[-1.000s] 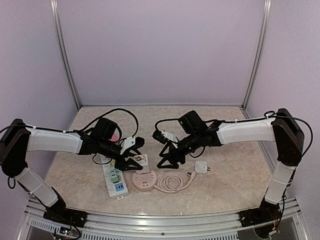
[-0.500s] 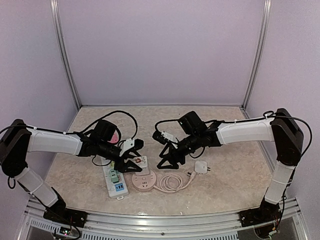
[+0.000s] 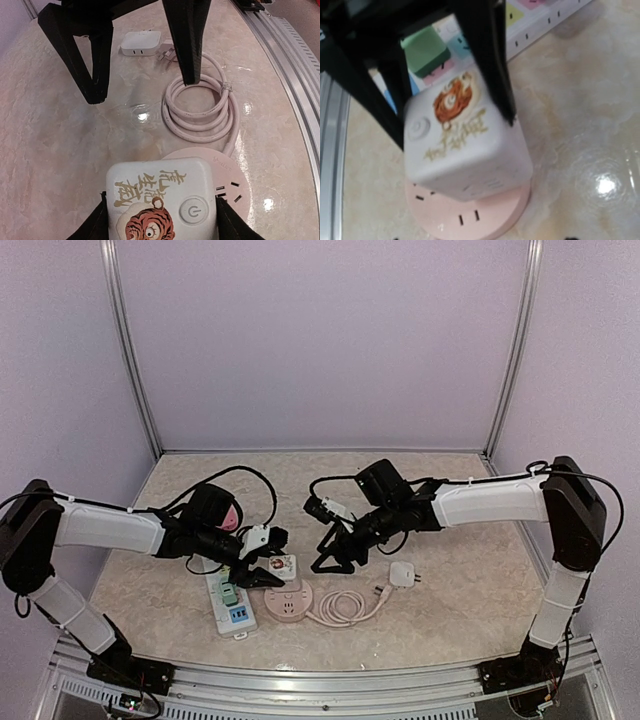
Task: Insert the plug
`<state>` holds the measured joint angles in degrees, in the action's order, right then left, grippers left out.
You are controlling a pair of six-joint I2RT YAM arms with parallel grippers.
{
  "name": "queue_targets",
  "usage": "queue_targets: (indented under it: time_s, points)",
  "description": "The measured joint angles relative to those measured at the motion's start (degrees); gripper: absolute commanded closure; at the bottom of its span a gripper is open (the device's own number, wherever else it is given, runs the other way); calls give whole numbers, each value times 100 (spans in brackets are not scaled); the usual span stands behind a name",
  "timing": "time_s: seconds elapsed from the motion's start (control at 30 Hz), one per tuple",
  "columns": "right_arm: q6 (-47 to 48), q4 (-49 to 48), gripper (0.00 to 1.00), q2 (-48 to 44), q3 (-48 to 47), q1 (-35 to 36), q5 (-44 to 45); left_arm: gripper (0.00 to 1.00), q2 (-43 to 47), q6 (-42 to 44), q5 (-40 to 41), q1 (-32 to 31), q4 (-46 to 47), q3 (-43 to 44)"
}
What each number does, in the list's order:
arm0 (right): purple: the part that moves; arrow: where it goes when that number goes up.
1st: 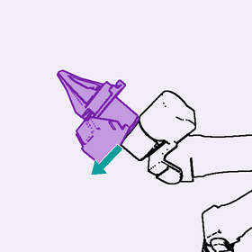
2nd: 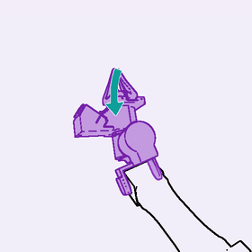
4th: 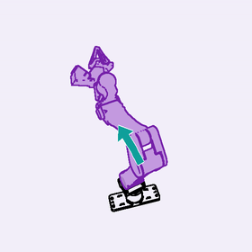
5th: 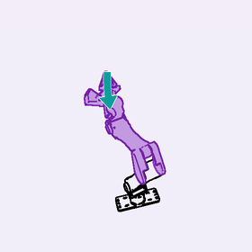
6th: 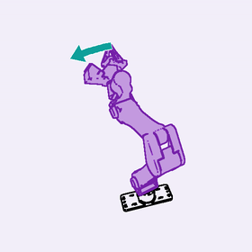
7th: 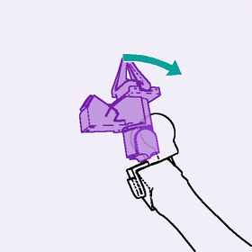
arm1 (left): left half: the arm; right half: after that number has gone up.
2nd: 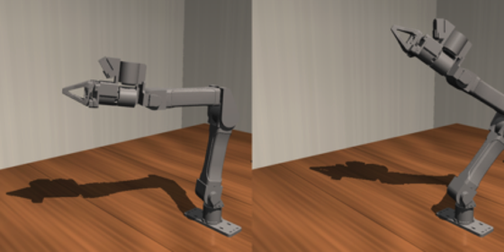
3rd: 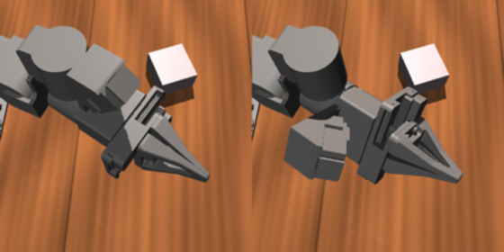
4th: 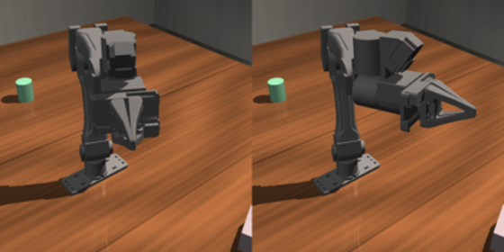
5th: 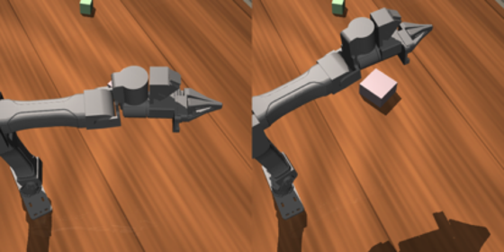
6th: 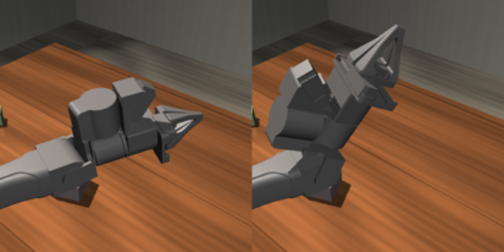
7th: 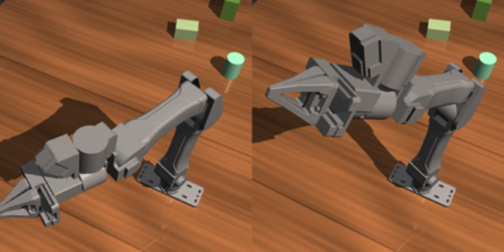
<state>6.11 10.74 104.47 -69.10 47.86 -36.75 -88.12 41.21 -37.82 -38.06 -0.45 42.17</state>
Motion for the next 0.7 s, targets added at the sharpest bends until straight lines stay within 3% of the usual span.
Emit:
queue_targets:
  time_s: [0.3,0.7]
  points:
    - [-750,-348,39,72,-17,2,175,100,-282,-396,55,-59,-39,160]
    - [-1532,-636,36,46,378,164,789,100,-542,-667,304,-479,533,208]
